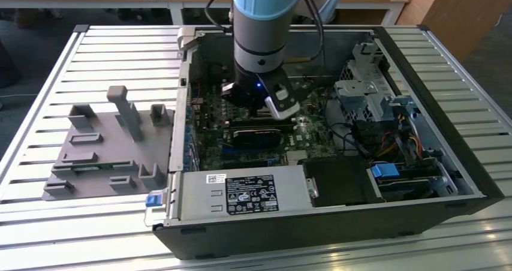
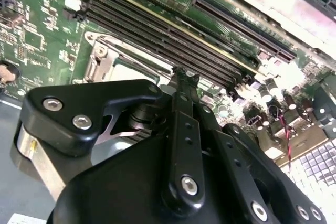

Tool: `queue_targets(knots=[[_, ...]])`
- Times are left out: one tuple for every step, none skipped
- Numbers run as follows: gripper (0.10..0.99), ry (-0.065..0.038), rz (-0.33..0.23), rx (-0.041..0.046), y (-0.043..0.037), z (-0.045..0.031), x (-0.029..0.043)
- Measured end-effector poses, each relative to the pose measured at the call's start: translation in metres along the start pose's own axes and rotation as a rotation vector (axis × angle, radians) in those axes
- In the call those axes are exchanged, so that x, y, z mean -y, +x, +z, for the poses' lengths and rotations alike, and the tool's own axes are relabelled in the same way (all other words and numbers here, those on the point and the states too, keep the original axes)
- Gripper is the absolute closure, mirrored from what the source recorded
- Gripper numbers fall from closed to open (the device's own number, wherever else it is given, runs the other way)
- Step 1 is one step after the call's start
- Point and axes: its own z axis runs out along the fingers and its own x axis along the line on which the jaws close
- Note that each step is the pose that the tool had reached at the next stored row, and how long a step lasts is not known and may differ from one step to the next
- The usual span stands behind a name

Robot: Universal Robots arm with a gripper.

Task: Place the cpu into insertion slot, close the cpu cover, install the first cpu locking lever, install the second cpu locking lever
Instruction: 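Install the second cpu locking lever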

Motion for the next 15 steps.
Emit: queue_targets(knots=[[0.973,-0.004,0.0,-0.0002,0.0011,0.0006,0.0003],[0.973,-0.008,0.0,-0.0003,0.0017,0.0014,0.0005],[0.973,-0.011,0.0,-0.0005,0.002,0.0024,0.0007],[0.973,-0.014,0.0,-0.0006,0.0022,0.0036,0.0009],[0.973,-0.016,0.0,-0.0007,0.0023,0.0048,0.0012],[0.973,-0.018,0.0,-0.0007,0.0025,0.0063,0.0016],[0.973,-0.019,0.0,-0.0008,0.0026,0.0078,0.0019],[0.973,-0.021,0.0,-0.0009,0.003,0.0092,0.0022],[0.973,-0.022,0.0,-0.001,0.0036,0.0105,0.0025],[0.973,-0.024,0.0,-0.0011,0.0039,0.0119,0.0028],[0.973,-0.025,0.0,-0.0012,0.004,0.013,0.0031],[0.973,-0.027,0.0,-0.0014,0.0043,0.0134,0.0036],[0.973,-0.031,0.0,-0.0016,0.0045,0.0136,0.0045],[0.973,-0.036,0.0,-0.0016,0.0047,0.0136,0.0057],[0.973,-0.04,0.001,-0.0019,0.0049,0.0135,0.0071]])
